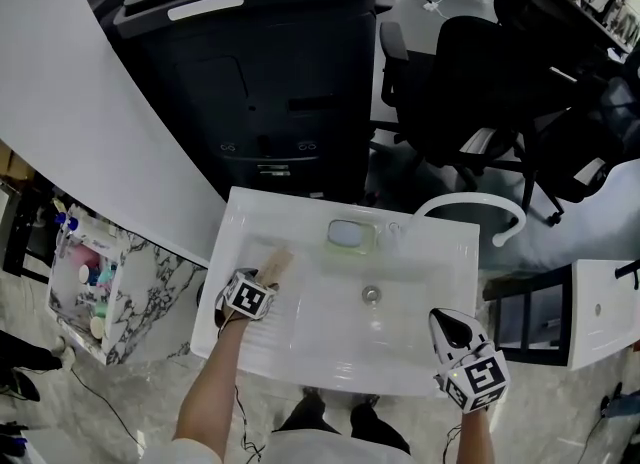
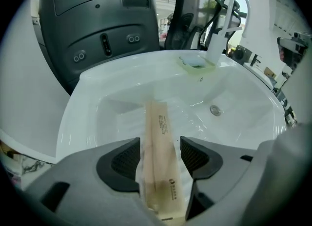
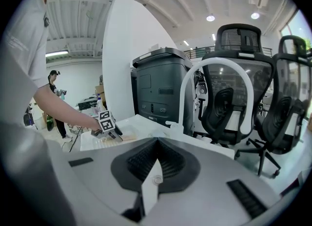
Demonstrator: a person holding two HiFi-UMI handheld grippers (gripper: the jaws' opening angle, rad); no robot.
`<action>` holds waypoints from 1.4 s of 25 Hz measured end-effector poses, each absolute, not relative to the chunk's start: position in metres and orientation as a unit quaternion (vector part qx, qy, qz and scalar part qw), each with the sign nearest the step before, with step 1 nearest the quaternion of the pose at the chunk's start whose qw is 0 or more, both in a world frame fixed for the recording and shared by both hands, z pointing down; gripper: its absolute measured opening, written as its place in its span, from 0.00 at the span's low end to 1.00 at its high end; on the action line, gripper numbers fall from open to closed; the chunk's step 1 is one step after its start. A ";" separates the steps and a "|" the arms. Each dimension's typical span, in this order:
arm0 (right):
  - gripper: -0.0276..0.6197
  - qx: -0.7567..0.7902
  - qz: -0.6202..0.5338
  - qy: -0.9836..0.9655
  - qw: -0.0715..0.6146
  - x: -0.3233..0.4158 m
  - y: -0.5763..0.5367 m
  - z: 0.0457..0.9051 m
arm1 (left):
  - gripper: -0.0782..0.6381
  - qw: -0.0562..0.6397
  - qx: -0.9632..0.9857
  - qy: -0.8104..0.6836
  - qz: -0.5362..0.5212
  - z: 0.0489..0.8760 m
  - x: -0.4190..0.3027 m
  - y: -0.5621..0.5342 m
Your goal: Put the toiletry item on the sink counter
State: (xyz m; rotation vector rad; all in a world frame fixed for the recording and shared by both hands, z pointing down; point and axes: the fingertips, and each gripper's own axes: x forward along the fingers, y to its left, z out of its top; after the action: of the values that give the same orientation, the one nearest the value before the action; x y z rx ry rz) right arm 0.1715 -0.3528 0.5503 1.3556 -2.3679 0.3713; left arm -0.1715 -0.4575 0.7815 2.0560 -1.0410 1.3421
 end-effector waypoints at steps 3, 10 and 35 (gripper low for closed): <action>0.04 0.487 0.130 -0.843 0.190 0.172 -0.351 0.549 | 0.46 0.224 0.752 -0.390 0.481 0.770 -0.175 -0.462; 0.04 0.510 0.102 -0.835 0.178 0.182 -0.356 0.526 | 0.46 0.211 0.766 -0.435 0.423 0.720 -0.179 -0.468; 0.04 0.562 -0.046 -0.816 0.128 0.227 -0.349 0.382 | 0.12 -0.043 0.884 -0.448 0.128 0.396 -0.060 -0.427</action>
State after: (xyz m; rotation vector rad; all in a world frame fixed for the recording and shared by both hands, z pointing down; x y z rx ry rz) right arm 0.2274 -0.3488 0.3818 1.6359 -2.3728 -0.1351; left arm -0.0596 -0.4268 0.3958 2.8544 -1.4469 0.4134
